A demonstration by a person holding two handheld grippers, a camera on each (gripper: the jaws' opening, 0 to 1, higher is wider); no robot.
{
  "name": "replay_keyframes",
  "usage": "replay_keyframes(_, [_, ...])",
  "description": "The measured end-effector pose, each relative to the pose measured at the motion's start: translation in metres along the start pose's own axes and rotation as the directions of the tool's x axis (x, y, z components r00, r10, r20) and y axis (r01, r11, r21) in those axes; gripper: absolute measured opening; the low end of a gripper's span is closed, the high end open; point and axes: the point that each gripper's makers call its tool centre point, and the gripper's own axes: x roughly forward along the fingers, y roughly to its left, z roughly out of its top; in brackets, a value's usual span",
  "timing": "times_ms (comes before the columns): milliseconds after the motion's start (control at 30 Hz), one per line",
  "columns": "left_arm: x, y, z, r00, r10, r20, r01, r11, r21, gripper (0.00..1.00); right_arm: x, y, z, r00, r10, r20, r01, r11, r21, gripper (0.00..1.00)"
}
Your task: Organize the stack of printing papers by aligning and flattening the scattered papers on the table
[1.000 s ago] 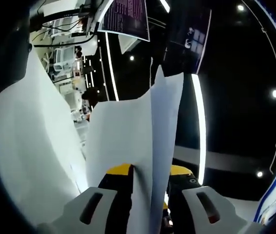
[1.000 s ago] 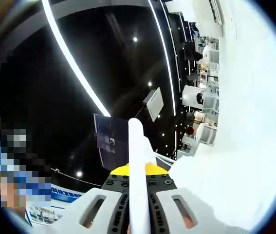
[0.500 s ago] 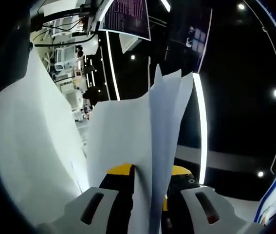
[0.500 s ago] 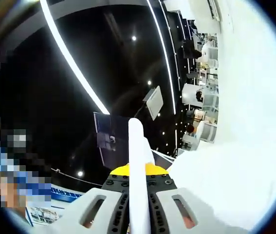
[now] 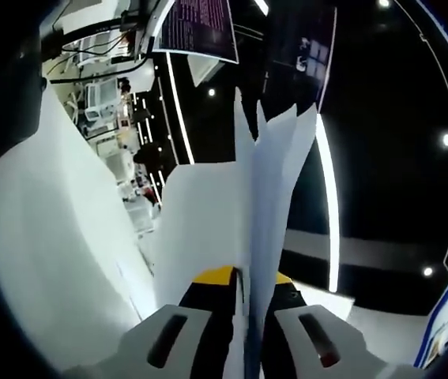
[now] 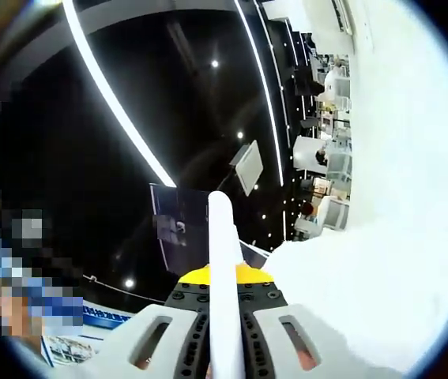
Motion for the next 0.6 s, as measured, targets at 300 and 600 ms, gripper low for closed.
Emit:
replay_keyframes(300, [0.0003, -0.0008, -0.0009, 1.0, 0.002, -0.003, -0.002, 0.999, 0.032, 0.06, 0.0002, -0.0017, 0.0015, 1.0, -0.007, 0.0, 0.007, 1.0, 0.001, 0.0])
replay_keyframes(600, [0.0002, -0.0012, -0.0013, 1.0, 0.0, -0.006, 0.0, 0.999, 0.039, 0.06, -0.0027, -0.0031, 0.0039, 1.0, -0.026, 0.008, 0.027, 1.0, -0.012, 0.04])
